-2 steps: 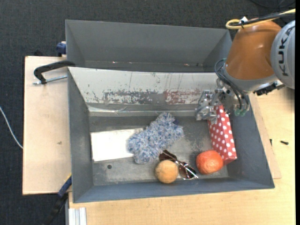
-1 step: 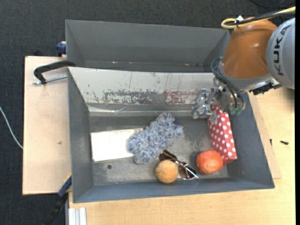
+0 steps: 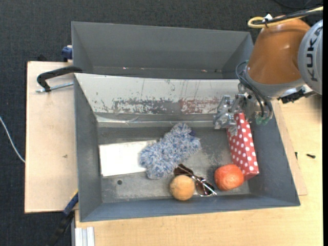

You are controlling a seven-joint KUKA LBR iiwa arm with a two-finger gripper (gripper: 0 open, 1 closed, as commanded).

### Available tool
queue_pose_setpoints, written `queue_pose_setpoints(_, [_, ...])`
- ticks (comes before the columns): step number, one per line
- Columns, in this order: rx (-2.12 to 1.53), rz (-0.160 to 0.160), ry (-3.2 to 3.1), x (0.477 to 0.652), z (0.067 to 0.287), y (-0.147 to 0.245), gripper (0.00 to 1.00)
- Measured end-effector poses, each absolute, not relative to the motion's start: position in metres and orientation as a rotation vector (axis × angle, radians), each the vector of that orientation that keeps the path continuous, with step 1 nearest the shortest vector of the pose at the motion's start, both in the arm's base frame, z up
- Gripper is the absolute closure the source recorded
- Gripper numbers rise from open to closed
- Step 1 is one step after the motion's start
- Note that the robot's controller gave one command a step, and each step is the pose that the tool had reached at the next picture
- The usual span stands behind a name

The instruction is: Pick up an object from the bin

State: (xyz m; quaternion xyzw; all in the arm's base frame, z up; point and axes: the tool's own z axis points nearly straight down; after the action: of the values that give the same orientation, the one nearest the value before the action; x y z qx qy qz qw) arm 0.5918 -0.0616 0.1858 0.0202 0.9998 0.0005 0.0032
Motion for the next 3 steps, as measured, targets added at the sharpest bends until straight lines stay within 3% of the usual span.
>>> queue_pose_setpoints(1, [0.032,0.0,3.134,0.5969,0.1941,-0.0593,1.0])
queue_pose_setpoints(2, [0.057,0.002,3.14,0.5901,0.1866,-0.0619,0.0])
queue_pose_setpoints(3, [0.056,0.001,3.139,0.5904,0.1869,-0.0619,1.0])
